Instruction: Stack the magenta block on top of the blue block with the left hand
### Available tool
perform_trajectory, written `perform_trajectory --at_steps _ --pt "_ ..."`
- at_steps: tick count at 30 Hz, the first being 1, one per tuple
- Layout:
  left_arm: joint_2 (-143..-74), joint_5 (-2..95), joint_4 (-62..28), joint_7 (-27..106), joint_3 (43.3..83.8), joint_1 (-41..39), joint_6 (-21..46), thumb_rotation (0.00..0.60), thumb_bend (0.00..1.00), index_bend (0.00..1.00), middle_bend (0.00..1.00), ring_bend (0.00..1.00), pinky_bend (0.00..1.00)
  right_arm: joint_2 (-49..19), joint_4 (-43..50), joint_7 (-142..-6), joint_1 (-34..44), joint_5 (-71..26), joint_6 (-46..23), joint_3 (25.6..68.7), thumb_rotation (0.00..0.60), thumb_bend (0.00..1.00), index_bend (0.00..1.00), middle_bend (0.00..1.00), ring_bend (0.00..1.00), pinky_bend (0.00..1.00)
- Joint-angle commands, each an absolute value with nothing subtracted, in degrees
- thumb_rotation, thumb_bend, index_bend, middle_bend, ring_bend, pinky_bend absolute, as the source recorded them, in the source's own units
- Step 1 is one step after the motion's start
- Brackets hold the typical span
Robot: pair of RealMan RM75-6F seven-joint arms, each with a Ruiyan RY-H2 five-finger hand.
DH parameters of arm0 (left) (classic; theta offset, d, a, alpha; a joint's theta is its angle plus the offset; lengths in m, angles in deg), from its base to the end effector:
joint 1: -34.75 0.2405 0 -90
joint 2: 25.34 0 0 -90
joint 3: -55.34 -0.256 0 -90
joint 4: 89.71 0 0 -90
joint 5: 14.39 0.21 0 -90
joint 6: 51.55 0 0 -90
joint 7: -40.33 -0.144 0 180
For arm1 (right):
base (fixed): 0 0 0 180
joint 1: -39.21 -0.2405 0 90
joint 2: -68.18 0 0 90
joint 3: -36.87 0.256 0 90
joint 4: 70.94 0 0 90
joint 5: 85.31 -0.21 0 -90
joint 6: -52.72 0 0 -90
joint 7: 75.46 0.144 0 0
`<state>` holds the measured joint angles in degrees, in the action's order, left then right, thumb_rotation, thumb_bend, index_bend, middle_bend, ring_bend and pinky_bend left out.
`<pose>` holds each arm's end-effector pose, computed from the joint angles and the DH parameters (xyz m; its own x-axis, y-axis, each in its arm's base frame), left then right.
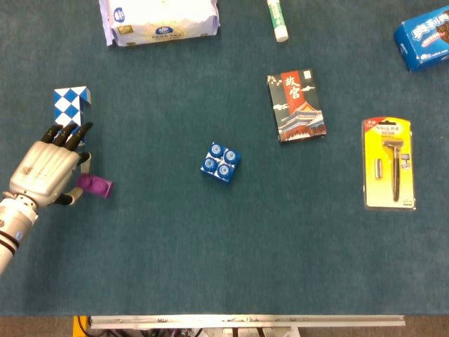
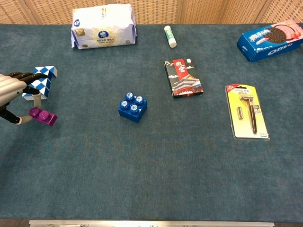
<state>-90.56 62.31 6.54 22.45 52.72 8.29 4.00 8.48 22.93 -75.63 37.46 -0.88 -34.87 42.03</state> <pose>-0.2706 0.2487 0.0756 0.6422 0.3846 0.6631 0.7665 -0.3333 -0.5490 -0.3177 -0.1719 0.1943 0.4419 0.0612 0.8950 -0.8966 0.0634 0.4384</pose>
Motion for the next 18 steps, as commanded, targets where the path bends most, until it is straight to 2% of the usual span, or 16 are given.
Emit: perform_trajectory --at_steps 1,18 --pt "-89.69 62.64 8.22 21.72 53.90 6.92 3.74 0.600 0.29 0.54 0.00 0.00 0.07 8.48 22.96 -75.66 37.47 -0.85 -34.91 42.02 0.600 0.00 0.00 0.08 0.00 0.27" --pt "-91.99 58.45 11.37 13.14 58.35 -3.32 -4.45 0.600 0.29 0.54 0.00 0.00 0.07 8.99 22.63 -74.28 37.87 -1.74 -35.18 42.37 0.600 0.00 0.00 0.08 0.00 0.27"
